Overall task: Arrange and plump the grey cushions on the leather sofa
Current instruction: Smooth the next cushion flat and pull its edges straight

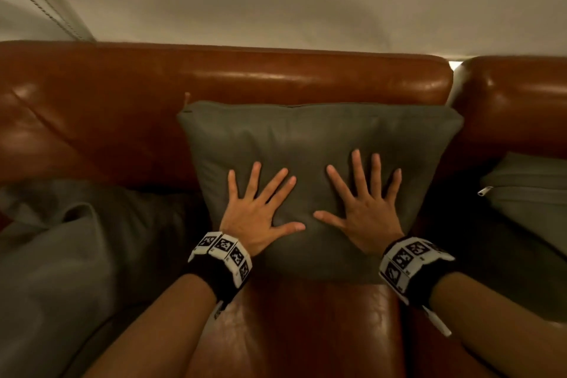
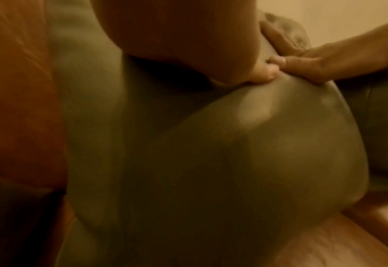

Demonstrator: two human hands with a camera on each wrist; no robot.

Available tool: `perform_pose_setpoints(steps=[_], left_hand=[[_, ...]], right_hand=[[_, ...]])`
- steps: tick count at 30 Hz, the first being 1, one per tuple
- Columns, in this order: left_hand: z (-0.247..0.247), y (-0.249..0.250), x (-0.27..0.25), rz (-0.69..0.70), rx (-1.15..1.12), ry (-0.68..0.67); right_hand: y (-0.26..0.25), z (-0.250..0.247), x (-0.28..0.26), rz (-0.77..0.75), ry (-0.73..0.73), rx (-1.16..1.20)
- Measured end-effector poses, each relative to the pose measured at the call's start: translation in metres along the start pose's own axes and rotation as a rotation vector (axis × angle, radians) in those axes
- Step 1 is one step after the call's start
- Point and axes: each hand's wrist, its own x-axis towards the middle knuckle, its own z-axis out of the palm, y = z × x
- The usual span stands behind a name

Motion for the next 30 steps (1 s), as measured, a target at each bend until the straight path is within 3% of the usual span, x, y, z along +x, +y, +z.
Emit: perform_pose_setpoints(steps=[3,5,7,9,11,13,15,20,24,26,28,30], left_hand=[[0.011,-0.011,0.010,0.059,0.008,0.037],[0.014,-0.013,0.006,0.100,-0.079,0.152],[0.010,-0.019,-0.004,0.056,-0.204,0.288],[0.007,-0.024,-0.015,-0.167,-0.267,0.446],[0.001,-0.021,-0.020,-0.491,-0.446,0.520],[-0.009,-0.012,-0.020,-0.710,-0.901,0.447],[-0.021,-0.007,-0.024,-0.782,-1.125,0.388],[-0.042,-0.001,-0.040,-0.812,-1.008,0.285],[-0.011,0.006,-0.047,-0.812,-1.012,0.095],[-0.004,0.008,-0.042,-0.803,-0.984,0.125],[-0.002,0.011,-0.041,-0.811,-0.967,0.162],[0.000,0.013,-0.045,-0.813,-0.971,0.204]], right_hand=[[0.002,0.013,0.010,0.018,-0.004,0.048],[0.013,0.007,0.009,-0.031,0.027,0.239],[0.029,0.003,-0.005,0.022,0.139,0.455],[0.035,0.003,-0.024,0.227,0.351,0.527],[0.025,0.002,-0.036,0.531,0.435,0.704],[0.011,-0.008,-0.037,0.758,0.406,1.047],[0.005,-0.022,-0.039,0.824,0.380,1.244],[0.005,-0.037,-0.064,0.827,0.326,1.142],[0.006,-0.013,-0.070,1.022,-0.018,0.952],[-0.003,-0.016,-0.061,0.906,0.070,0.609],[-0.035,-0.028,-0.048,0.602,0.227,0.335],[-0.088,-0.030,-0.032,0.234,0.233,0.280]])
